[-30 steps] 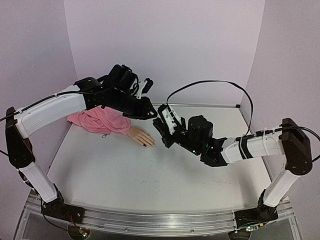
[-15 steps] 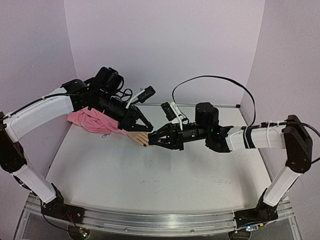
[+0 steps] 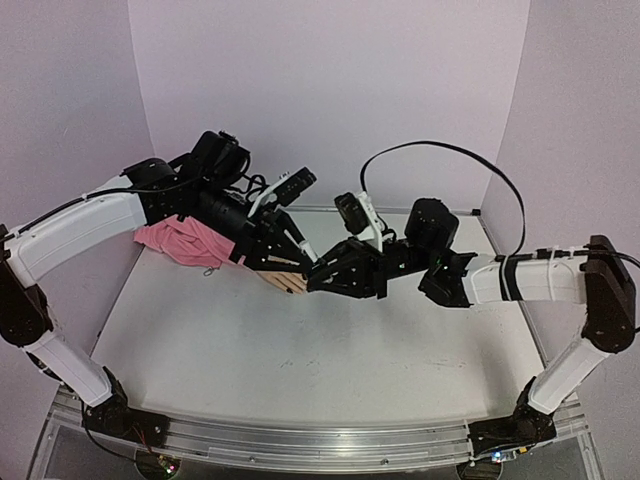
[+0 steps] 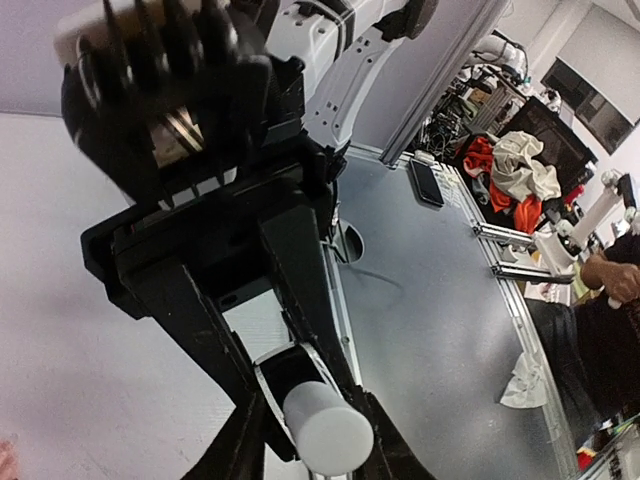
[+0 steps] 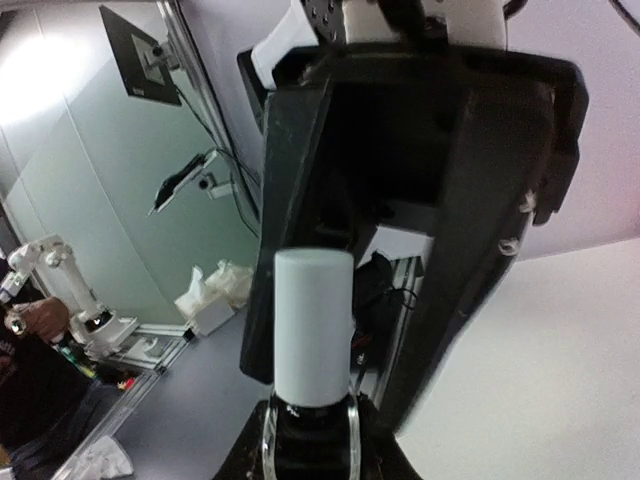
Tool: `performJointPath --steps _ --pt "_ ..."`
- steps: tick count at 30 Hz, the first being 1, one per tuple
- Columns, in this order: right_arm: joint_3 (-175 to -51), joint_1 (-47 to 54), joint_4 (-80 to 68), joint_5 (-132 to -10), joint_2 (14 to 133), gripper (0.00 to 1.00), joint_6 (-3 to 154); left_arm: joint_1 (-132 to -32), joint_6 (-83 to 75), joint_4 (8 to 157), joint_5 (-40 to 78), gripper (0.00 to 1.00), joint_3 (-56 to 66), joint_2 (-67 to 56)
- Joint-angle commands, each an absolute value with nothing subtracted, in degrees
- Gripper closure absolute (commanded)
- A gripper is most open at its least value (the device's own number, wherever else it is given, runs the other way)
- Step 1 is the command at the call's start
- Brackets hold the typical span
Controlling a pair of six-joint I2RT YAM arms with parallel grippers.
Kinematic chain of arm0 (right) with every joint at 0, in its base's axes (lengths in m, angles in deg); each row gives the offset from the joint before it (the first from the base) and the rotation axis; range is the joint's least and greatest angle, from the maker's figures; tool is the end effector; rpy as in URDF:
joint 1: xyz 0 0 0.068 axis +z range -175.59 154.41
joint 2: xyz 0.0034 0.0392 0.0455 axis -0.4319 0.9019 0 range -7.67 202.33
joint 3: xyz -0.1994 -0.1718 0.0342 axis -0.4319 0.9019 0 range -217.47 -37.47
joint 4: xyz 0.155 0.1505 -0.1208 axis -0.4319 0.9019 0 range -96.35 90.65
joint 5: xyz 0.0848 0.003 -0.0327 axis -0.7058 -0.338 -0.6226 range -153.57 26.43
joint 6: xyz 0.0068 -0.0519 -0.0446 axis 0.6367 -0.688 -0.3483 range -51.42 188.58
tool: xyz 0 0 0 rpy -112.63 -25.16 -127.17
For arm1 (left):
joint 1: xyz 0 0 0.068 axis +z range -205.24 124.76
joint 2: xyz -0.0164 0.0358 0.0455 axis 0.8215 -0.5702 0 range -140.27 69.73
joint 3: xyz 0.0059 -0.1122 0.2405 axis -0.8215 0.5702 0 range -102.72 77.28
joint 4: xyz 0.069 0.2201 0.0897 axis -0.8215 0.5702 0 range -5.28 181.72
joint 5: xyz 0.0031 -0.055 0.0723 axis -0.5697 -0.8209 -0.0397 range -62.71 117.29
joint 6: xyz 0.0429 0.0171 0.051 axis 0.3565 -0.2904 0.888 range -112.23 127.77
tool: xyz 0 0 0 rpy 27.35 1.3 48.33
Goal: Paint the nails
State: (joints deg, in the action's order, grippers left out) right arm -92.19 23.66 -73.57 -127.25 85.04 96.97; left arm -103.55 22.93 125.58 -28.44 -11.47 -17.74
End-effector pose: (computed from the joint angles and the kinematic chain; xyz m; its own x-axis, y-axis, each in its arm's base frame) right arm 0.1819 0.2873 0.3233 -0.1219 0.1813 -0.9758 -0.8963 -0.4425 0.0298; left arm 0.1775 -0.2685 0.3677 -0.1883 0.4329 -0.8816 0.9255 -0.2221 -0.3067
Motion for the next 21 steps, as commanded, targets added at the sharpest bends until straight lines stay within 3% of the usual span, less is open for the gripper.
performJointPath --steps 1,3,5,8,12,18,21 --pt "-92.9 23.4 -74.9 -114.7 75.8 1.0 80.5 -104.1 18.1 125.3 -19.9 0.53 -9.8 -13.8" --pt "-93.4 23.4 -69.4 -110.3 75.4 1.0 75.7 -103.6 16.3 122.5 -16.3 0.43 -7.8 -10.3" --pt "-93.7 23.4 -66.2 -105.6 74.9 1.0 72.3 -103.1 14.1 119.0 -11.7 0.17 -5.2 -6.9" --pt "-93.8 23.2 -63.3 -99.5 74.3 1.0 69.3 -102.2 10.9 116.0 -7.2 0.02 -1.4 -2.8" --pt "-93.6 23.3 -61.9 -87.1 74.3 1.0 67.6 -101.8 4.5 112.4 0.0 0.01 3.1 0.9" --pt "-95.0 25.1 -61.1 -61.6 77.1 1.0 66.3 -101.8 -19.0 103.0 13.7 0.02 6.2 2.3" --pt "-97.1 27.4 -60.4 -52.0 80.2 1.0 64.0 -102.0 -24.1 100.9 13.1 0.05 2.9 -1.3"
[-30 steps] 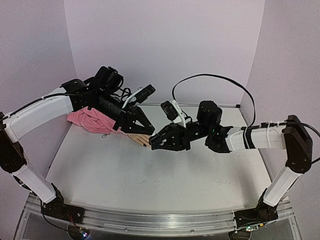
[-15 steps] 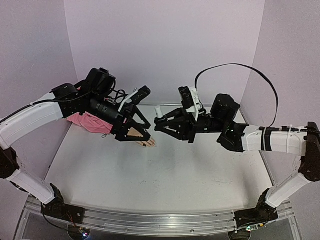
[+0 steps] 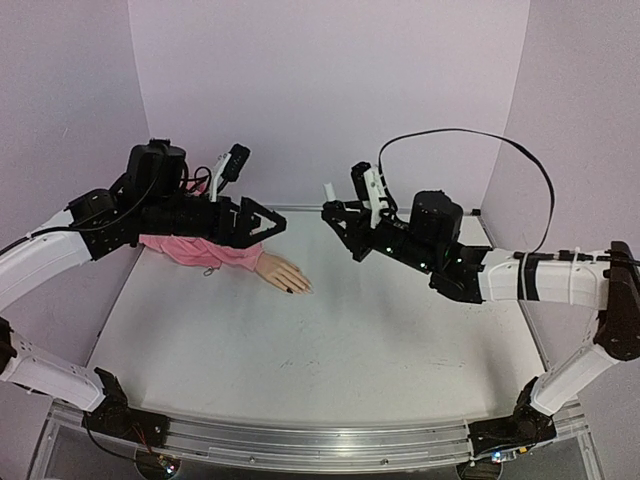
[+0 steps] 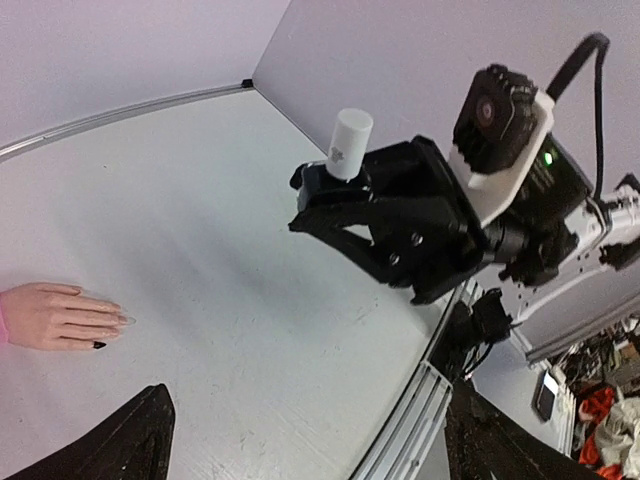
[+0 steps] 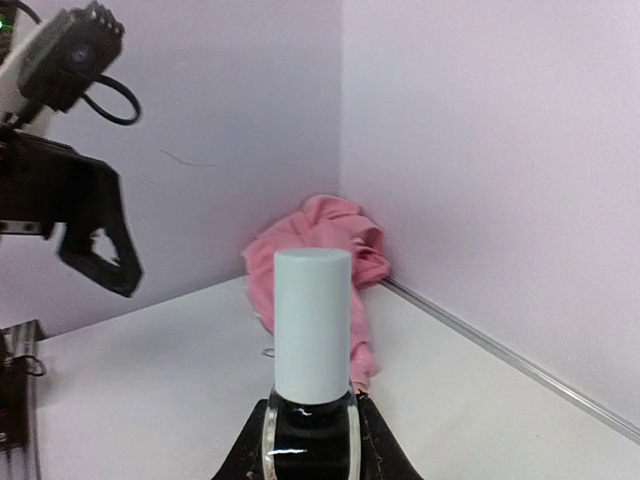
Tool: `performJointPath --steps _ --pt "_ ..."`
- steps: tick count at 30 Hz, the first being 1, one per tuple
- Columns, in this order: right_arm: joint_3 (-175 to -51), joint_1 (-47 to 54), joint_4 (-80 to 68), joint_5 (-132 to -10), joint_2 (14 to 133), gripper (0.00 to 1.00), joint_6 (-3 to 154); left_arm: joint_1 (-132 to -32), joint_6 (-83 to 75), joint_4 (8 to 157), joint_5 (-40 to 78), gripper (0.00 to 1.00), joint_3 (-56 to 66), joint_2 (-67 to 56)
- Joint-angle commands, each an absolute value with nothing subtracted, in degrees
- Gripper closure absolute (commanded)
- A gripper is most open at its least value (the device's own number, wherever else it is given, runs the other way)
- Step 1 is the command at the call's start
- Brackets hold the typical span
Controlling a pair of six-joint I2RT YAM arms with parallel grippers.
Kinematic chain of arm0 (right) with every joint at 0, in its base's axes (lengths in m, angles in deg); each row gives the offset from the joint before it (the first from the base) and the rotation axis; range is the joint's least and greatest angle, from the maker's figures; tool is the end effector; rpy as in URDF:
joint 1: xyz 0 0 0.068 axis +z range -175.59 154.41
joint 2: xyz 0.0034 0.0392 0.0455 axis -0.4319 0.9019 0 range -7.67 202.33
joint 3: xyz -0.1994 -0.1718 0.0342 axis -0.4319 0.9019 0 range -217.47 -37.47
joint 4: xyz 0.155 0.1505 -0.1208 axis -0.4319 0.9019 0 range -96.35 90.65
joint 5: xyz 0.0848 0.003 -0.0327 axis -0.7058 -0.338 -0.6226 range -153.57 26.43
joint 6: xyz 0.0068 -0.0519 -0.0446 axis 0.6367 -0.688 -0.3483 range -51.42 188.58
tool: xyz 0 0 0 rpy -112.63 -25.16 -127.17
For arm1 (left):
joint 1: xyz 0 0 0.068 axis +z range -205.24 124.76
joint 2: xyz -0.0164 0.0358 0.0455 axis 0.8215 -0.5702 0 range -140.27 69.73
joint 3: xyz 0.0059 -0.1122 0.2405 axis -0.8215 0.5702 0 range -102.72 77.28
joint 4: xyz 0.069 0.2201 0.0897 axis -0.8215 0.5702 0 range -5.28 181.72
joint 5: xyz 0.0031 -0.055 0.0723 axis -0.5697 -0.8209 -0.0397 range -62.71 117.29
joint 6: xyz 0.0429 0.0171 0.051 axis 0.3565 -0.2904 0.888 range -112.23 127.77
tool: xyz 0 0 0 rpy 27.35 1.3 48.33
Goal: Paint the nails
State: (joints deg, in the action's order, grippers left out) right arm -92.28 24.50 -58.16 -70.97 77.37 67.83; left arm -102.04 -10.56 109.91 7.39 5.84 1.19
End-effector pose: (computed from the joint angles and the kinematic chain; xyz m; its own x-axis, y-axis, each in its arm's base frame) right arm 0.2171 0.2706 0.3523 0.2470 0.2748 -0.9292 -0.8343 0.5481 -0.0597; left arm 0.1709 -0.2097 0.3758 -0.5299 0.1322 -0.8377 0.7737 0.4799 -0.4136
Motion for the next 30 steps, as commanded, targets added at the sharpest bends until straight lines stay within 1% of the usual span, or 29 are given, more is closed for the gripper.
performJointPath --steps 1,3,6,10,12,16,19,20,26,29,30 --pt "-97.6 28.1 -60.2 -49.5 81.0 1.0 63.2 -102.4 -24.2 100.5 12.8 0.06 1.5 -3.0" --pt "-98.4 29.0 -60.2 -47.5 81.9 1.0 62.4 -103.3 -23.9 100.1 13.1 0.07 -0.9 -6.2" --pt "-98.8 30.2 -60.3 -47.2 82.7 1.0 61.8 -103.5 -24.5 98.1 14.4 0.14 -2.2 -8.3" --pt "-99.0 31.4 -59.7 -48.0 83.6 1.0 61.2 -104.9 -21.7 97.4 18.8 0.15 -4.3 -10.1" --pt "-99.0 32.1 -59.9 -48.6 83.9 1.0 60.8 -105.0 -20.9 97.4 18.9 0.16 -6.0 -11.9" --pt "-99.2 32.7 -59.9 -48.6 83.9 1.0 60.6 -105.0 -21.2 97.5 19.1 0.29 -8.5 -14.7" --pt "-99.2 33.0 -59.9 -48.2 84.0 1.0 60.3 -105.1 -20.9 97.5 18.6 0.42 -10.0 -16.0" --pt "-99.2 33.1 -60.0 -48.2 83.9 1.0 60.3 -105.1 -21.0 97.5 18.6 0.44 -10.2 -16.4" --pt "-99.6 33.1 -60.1 -48.2 83.6 1.0 60.5 -105.5 -20.9 97.5 17.7 0.52 -9.8 -17.2" --pt "-99.9 33.1 -60.2 -48.4 83.6 1.0 60.6 -105.8 -20.7 97.5 17.2 0.61 -9.8 -17.7" --pt "-100.0 33.1 -60.2 -48.4 83.7 1.0 60.7 -105.9 -20.7 97.5 17.1 0.66 -9.8 -17.8"
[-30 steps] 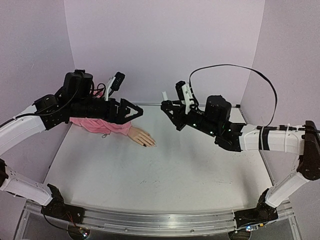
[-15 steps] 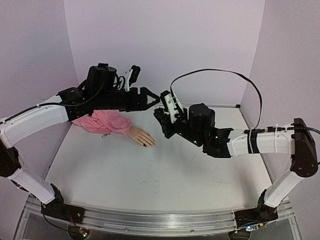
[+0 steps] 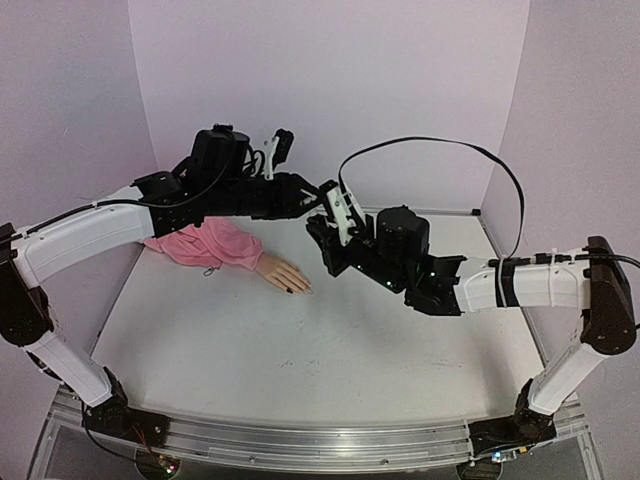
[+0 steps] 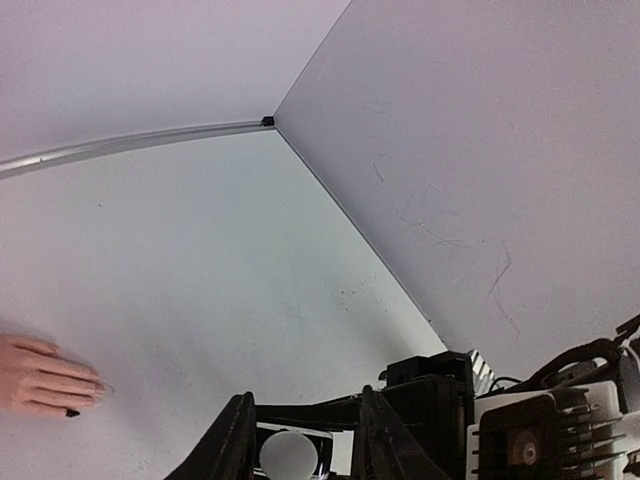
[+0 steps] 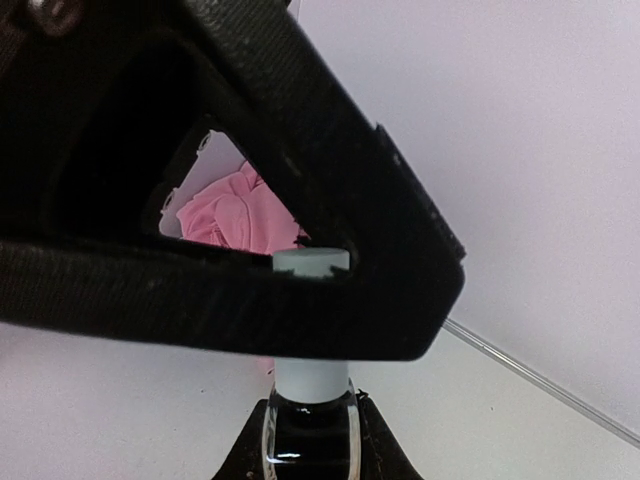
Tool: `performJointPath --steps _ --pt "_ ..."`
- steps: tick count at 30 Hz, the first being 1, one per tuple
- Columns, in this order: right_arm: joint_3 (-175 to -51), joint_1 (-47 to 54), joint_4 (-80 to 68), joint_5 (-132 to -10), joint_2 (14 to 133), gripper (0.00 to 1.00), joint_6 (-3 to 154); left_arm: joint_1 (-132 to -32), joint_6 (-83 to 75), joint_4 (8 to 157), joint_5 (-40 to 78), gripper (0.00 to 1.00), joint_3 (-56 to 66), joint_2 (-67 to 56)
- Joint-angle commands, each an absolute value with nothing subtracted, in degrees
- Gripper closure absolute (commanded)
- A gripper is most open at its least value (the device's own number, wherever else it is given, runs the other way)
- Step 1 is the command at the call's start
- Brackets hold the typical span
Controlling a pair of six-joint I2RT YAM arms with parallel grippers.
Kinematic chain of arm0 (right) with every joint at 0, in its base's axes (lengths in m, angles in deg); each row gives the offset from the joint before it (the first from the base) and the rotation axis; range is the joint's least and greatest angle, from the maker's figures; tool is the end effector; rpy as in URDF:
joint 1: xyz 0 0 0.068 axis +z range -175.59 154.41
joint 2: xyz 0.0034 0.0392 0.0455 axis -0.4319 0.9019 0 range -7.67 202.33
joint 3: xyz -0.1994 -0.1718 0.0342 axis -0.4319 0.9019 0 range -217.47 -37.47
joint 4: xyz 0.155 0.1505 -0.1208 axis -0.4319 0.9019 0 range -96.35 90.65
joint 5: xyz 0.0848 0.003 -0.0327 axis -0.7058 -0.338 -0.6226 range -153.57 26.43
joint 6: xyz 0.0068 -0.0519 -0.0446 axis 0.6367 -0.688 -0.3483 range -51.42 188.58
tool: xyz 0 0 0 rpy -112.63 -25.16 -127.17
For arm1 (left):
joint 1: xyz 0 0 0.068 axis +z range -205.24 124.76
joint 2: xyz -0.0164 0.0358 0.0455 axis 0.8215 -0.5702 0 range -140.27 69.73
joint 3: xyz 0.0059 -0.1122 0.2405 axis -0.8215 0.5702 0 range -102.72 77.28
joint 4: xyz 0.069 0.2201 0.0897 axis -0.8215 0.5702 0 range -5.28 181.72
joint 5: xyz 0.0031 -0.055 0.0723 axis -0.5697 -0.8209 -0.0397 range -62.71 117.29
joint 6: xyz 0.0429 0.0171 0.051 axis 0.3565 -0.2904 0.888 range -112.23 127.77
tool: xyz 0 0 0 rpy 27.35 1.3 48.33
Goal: Paint the nails
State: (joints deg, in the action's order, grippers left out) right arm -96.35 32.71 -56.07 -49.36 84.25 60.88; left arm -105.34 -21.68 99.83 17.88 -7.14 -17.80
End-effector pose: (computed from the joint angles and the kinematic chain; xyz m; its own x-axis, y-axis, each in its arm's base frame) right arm 0.2096 0.3133 0.3312 0.2435 0.1467 -0.9588 -0.6746 0.7358 -0.0587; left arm 0.2267 -0.2854 0.3768 -0.5958 -0.0437 -0.8020 0.6472 0.5651 -0.5116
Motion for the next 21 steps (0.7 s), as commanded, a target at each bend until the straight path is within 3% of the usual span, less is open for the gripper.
performJointPath --steps 1,3,9,12,15,17,19,21 --pt "-100.1 33.0 -60.2 -48.5 83.7 1.0 60.8 -106.0 -20.5 97.5 17.1 0.7 -9.7 -17.8" --pt "-100.3 33.1 -60.2 -48.7 83.6 1.0 61.0 -106.2 -20.0 97.5 17.0 0.8 -9.7 -18.0" --pt "-100.6 33.1 -60.4 -52.4 82.1 1.0 62.5 -106.5 -18.5 97.7 13.9 0.97 -8.7 -18.3" --pt "-100.1 32.5 -60.5 -61.3 79.7 1.0 63.2 -106.6 -15.2 97.4 8.1 1.0 -7.3 -18.2" --pt "-99.4 28.9 -60.7 -82.3 75.9 1.0 66.6 -106.6 -7.9 96.7 -4.1 1.0 -6.4 -18.7" --pt "-99.2 23.8 -64.0 -103.9 74.6 1.0 73.1 -106.6 -0.6 96.3 -23.7 1.0 -5.8 -19.2" --pt "-98.6 21.8 -75.0 -124.0 74.5 1.0 83.1 -106.6 5.7 95.8 -37.9 1.0 -4.4 -19.3" --pt "-98.3 22.0 -89.0 -134.1 75.0 1.0 98.0 -106.6 9.2 95.8 -44.0 1.0 -4.6 -19.6"
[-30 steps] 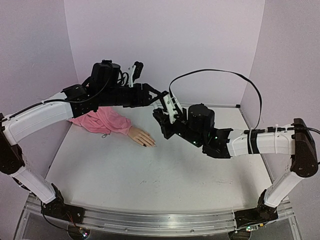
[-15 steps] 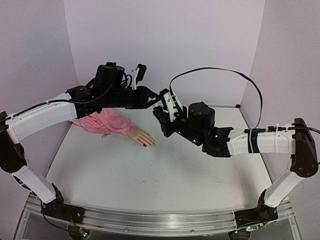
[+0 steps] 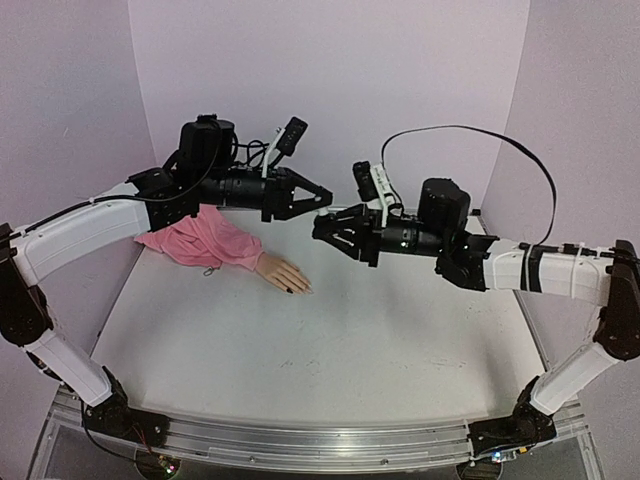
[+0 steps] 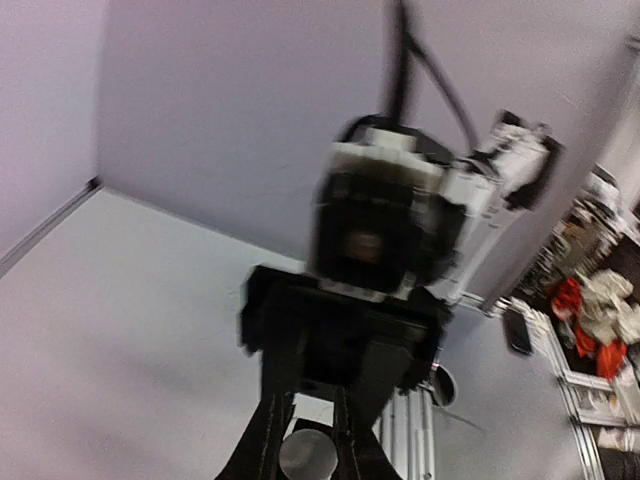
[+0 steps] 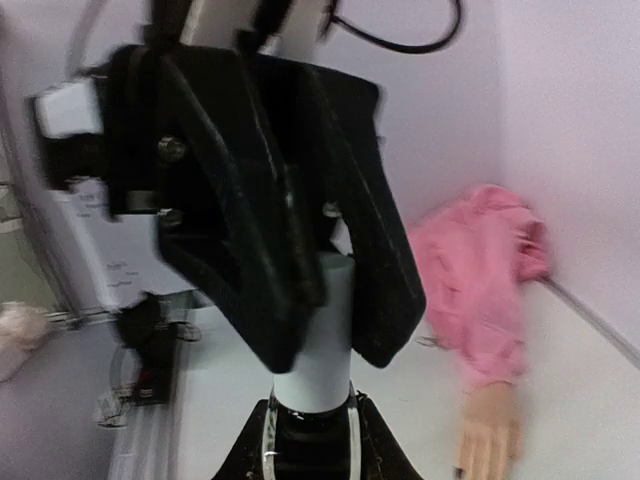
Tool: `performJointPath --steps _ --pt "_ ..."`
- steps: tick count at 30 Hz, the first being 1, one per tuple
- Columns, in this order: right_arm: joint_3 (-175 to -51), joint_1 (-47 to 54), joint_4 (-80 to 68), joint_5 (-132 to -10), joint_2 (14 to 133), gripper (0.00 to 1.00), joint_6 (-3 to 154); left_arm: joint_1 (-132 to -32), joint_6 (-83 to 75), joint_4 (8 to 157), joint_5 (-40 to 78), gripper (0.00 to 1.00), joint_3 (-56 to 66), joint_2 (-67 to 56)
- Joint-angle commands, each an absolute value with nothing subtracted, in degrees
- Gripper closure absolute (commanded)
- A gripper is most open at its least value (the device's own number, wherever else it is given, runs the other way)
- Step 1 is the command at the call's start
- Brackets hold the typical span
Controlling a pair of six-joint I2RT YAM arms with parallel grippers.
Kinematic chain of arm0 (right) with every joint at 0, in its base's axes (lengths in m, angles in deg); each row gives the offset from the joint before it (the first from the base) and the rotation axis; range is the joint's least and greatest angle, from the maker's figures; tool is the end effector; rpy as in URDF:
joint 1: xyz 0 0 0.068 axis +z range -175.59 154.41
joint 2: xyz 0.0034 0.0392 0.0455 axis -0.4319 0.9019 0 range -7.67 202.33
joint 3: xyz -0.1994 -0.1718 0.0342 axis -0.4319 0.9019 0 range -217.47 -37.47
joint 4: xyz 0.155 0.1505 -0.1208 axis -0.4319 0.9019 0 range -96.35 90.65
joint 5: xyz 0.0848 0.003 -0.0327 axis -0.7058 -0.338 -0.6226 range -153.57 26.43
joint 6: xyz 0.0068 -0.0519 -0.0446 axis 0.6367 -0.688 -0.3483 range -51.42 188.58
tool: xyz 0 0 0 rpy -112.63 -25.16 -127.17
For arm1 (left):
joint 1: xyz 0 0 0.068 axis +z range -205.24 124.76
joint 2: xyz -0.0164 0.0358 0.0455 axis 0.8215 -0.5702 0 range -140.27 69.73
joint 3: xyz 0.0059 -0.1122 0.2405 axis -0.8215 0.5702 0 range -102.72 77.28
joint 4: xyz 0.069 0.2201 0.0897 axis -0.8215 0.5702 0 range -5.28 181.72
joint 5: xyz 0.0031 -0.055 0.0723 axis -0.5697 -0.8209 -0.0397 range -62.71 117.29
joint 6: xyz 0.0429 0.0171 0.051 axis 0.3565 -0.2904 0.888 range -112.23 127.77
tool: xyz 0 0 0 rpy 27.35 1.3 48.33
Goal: Paint the nails
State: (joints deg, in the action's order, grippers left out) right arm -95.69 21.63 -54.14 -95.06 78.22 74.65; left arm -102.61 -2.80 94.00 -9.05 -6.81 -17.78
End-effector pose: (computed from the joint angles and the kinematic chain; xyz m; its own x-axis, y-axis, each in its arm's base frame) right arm 0.2145 0.2745 0.3572 0.1310 0.2741 -0.9527 -0.9783 0.1913 -0.0795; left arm 0.2182 -0.2858 0.3897 -0.3269 0.1370 -0.9351 0.9402 0.1478 -0.3071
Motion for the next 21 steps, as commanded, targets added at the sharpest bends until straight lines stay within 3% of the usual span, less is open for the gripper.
performJointPath --steps 1,5,12,13,17,19,21 --pt "-97.9 22.1 -97.8 -136.0 75.7 1.0 106.2 -106.6 10.3 95.7 -45.1 1.0 -5.0 -19.7" --pt "-97.7 22.2 -119.5 -136.8 78.4 1.0 124.6 -106.6 12.9 95.8 -45.4 1.0 -6.7 -20.0" --pt "-92.9 20.6 -120.3 -133.0 78.8 1.0 122.9 -106.3 11.8 96.2 -39.1 0.99 -6.6 -18.2" --pt "-91.7 20.3 -119.4 -132.2 78.4 1.0 121.5 -106.2 11.3 96.4 -35.4 0.93 -5.8 -17.1" --pt "-87.8 17.6 -112.8 -128.7 77.5 1.0 114.7 -105.4 8.4 98.0 -19.9 0.52 -2.7 -11.6" --pt "-86.8 17.0 -102.6 -124.7 76.2 1.0 103.9 -104.8 4.9 98.3 -12.5 0.34 -1.0 -9.0" --pt "-88.4 16.9 -82.4 -117.1 74.0 1.0 89.2 -104.2 1.6 98.9 -5.8 0.27 0.4 -6.3"
